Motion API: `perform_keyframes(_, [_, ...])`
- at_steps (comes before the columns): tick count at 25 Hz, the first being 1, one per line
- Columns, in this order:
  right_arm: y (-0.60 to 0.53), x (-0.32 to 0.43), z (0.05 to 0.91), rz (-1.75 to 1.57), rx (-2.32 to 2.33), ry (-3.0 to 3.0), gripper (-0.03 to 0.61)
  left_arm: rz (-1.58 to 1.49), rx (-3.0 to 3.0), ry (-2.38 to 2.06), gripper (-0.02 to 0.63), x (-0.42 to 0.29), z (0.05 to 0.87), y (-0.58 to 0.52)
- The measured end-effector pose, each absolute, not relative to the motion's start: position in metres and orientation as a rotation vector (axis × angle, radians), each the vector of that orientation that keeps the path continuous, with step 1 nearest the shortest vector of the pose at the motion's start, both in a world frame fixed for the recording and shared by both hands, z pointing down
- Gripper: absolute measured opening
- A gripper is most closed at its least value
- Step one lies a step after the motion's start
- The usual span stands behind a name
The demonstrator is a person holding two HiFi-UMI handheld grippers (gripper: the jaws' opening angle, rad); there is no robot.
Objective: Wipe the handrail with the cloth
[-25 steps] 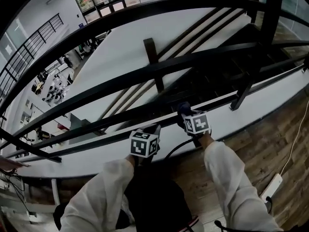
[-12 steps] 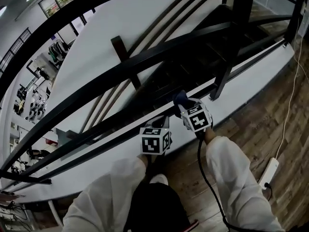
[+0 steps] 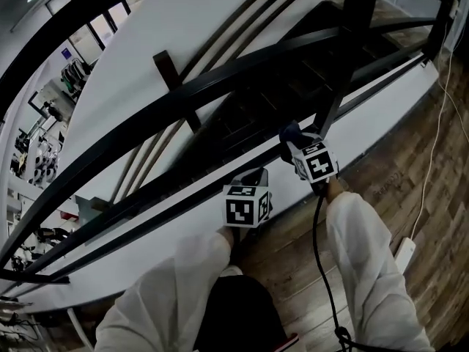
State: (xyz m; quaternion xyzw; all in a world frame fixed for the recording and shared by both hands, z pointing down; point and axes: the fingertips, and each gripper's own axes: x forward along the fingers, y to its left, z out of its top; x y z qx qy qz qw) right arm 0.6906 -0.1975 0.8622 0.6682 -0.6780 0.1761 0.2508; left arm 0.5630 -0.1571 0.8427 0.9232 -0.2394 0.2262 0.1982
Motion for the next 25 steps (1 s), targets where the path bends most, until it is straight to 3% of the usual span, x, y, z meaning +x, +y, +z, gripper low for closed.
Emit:
perform_keyframes(10, [-0.191,0.760,0.860,0.408,1.841,-1.628,0.095,0.552,2.555,-0.575,0.002,0.600,0.837,-0.154])
perform_keyframes(25, [-0.194,0.756,0.855,0.376,1.877,-1.502,0.092,0.581,2.556,-0.421,0.002,0.625,0.819,-0.141])
